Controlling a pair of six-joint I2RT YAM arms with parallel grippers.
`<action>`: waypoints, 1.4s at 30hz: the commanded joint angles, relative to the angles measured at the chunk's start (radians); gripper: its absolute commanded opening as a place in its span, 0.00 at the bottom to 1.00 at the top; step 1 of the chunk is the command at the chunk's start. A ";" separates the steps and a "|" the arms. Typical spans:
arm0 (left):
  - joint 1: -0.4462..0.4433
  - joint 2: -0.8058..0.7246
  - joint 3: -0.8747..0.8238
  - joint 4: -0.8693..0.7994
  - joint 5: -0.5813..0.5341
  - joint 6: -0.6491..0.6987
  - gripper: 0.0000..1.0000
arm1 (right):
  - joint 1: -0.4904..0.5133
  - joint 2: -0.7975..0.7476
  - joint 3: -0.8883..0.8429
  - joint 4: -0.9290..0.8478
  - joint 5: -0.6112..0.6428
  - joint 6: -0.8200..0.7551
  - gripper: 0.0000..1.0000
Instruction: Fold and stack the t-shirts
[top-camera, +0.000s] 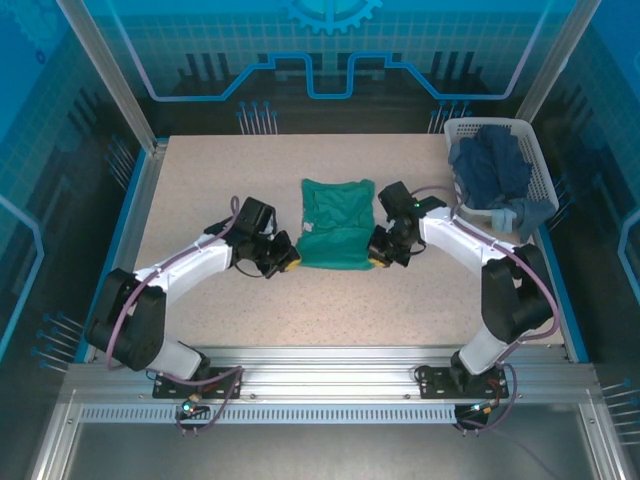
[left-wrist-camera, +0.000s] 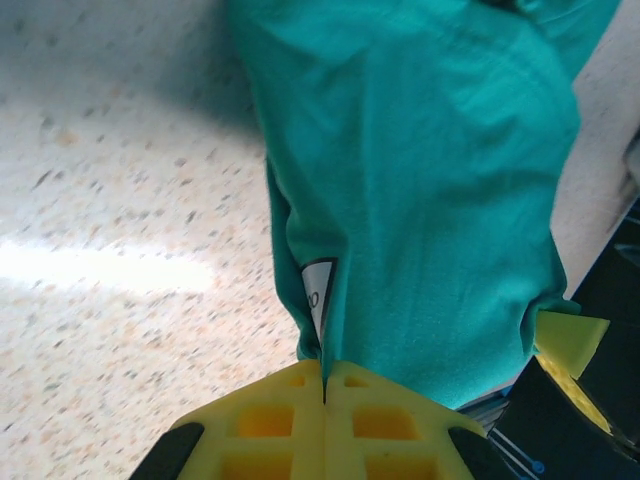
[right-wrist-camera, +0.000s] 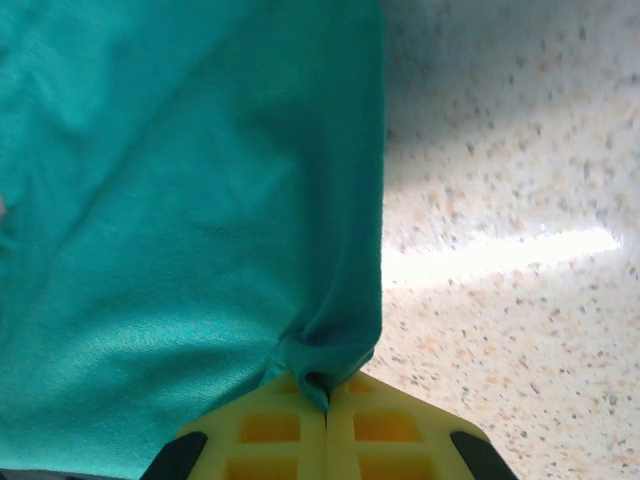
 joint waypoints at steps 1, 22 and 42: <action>-0.012 -0.061 -0.048 -0.019 0.033 -0.002 0.00 | 0.017 -0.068 -0.048 -0.031 -0.012 -0.006 0.00; -0.099 -0.331 -0.014 -0.041 0.124 -0.066 0.00 | 0.093 -0.348 -0.055 -0.232 -0.150 0.106 0.00; 0.145 0.073 0.110 0.155 0.113 -0.144 0.00 | -0.080 0.293 0.518 -0.248 -0.170 0.071 0.00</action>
